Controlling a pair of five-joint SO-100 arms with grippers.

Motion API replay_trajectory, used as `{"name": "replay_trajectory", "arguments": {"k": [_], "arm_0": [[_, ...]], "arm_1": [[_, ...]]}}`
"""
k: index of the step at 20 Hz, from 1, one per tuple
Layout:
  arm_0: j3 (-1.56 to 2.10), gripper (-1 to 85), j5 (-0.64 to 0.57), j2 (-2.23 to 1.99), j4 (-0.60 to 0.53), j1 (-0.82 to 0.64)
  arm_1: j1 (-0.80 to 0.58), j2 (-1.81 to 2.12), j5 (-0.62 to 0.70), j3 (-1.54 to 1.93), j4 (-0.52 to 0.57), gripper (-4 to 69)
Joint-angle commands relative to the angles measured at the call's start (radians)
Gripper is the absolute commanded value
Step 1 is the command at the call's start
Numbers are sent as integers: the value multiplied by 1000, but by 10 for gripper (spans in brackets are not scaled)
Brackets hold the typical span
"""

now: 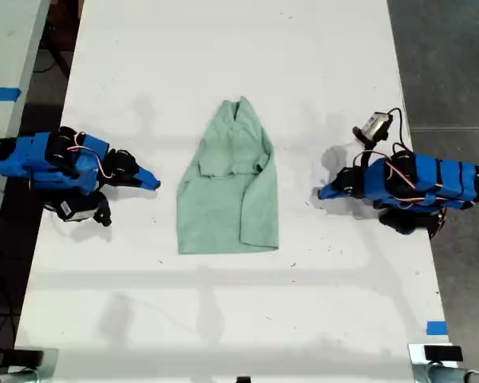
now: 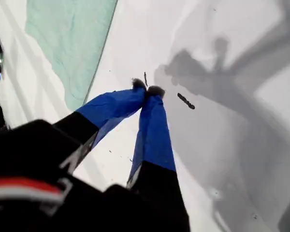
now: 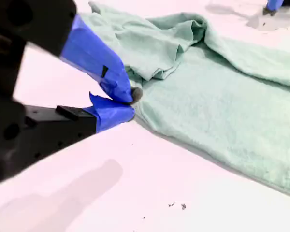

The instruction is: Fold t shirt

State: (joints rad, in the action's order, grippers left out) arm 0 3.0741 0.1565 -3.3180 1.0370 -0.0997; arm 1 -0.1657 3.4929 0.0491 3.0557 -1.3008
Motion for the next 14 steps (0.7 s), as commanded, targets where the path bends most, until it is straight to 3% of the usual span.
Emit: {"name": "replay_trajectory", "arguments": {"k": [1, 4, 5, 6, 7, 14], "arm_0": [[-367, -2, 107, 660, -20, 34], [-802, 3, 179, 1279, 48, 127], [-910, 62, 189, 1408, 52, 150], [-992, 196, 178, 1514, 54, 163], [-1051, 267, 190, 1585, 72, 167], [-1085, 270, 195, 1655, 80, 155]], "arm_1": [[-9, 14, -12, 58, -3, 13], [-9, 14, -12, 58, -3, 13], [-8, 14, -12, 58, -3, 13], [-8, 14, -12, 58, -3, 13], [-8, 14, -11, 58, -5, 13], [-8, 14, -6, 58, -3, 13]]}}
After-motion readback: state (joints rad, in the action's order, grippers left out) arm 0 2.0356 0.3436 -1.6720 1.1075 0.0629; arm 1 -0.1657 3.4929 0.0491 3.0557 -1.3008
